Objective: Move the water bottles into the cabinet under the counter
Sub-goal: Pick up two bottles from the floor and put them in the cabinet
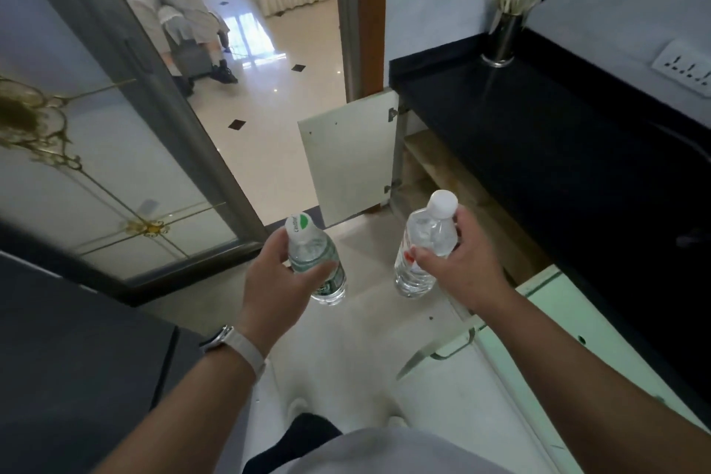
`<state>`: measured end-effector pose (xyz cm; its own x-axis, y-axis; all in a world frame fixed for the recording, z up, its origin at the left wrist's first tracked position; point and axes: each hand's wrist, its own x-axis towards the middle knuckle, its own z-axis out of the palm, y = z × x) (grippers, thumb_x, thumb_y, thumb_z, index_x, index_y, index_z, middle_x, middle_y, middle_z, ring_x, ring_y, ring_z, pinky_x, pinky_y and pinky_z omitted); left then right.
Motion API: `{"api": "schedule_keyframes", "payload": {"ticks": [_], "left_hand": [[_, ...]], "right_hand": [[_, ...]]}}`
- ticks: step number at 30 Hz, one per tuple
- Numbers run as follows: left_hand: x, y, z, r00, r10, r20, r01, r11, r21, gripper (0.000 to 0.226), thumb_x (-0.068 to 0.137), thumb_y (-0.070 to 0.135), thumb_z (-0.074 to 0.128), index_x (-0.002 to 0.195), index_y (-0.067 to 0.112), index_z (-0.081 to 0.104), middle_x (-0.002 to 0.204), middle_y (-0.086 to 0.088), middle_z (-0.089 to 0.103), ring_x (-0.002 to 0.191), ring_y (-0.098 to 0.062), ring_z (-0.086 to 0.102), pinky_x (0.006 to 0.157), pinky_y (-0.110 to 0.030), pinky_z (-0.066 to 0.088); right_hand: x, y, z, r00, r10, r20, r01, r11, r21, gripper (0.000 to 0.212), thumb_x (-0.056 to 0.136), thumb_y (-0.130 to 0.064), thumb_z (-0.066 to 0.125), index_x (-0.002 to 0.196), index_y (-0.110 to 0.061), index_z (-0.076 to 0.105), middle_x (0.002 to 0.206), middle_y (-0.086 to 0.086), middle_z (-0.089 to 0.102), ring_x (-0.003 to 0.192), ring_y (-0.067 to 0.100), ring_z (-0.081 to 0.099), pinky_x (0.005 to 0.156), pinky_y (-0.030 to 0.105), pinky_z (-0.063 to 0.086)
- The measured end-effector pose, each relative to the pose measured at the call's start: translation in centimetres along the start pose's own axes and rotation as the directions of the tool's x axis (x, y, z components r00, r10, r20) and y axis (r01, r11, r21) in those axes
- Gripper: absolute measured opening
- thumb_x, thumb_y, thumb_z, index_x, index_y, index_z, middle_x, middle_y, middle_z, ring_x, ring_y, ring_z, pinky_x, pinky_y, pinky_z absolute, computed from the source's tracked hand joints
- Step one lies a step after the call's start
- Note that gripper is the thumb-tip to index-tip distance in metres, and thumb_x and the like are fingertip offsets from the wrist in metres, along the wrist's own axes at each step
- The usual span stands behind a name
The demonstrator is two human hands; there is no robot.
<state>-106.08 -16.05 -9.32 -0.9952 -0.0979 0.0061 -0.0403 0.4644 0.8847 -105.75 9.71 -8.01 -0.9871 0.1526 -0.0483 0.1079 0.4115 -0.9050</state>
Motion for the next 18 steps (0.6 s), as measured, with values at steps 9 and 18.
{"api": "schedule_keyframes", "payload": {"ticks": [9,18], "left_hand": [[14.0,-4.1,0.2,0.98,0.008,0.2,0.003,0.999,-0.052,0.045,0.066,0.035,0.087,0.104,0.039,0.064,0.098,0.013,0.072,0.091,-0.009,0.07,0.084,-0.041,0.059],[27.2,-3.0,0.9,0.885,0.09,0.456,-0.089,0.996,-0.023,0.05,0.074,0.027,0.086,0.119,0.028,0.063,0.099,0.013,0.067,0.088,-0.008,0.062,0.07,-0.013,0.041]], "right_hand": [[6.7,-1.0,4.7,0.972,0.096,-0.212,-0.126,0.983,-0.13,0.054,0.071,-0.035,0.082,0.11,-0.046,0.046,0.096,-0.025,0.06,0.09,-0.007,0.059,0.074,0.02,0.052],[11.7,-4.8,10.5,0.85,0.239,-0.469,-0.312,0.947,-0.082,0.057,0.069,-0.037,0.084,0.11,-0.047,0.045,0.098,-0.025,0.059,0.09,-0.01,0.058,0.074,0.017,0.049]]}}
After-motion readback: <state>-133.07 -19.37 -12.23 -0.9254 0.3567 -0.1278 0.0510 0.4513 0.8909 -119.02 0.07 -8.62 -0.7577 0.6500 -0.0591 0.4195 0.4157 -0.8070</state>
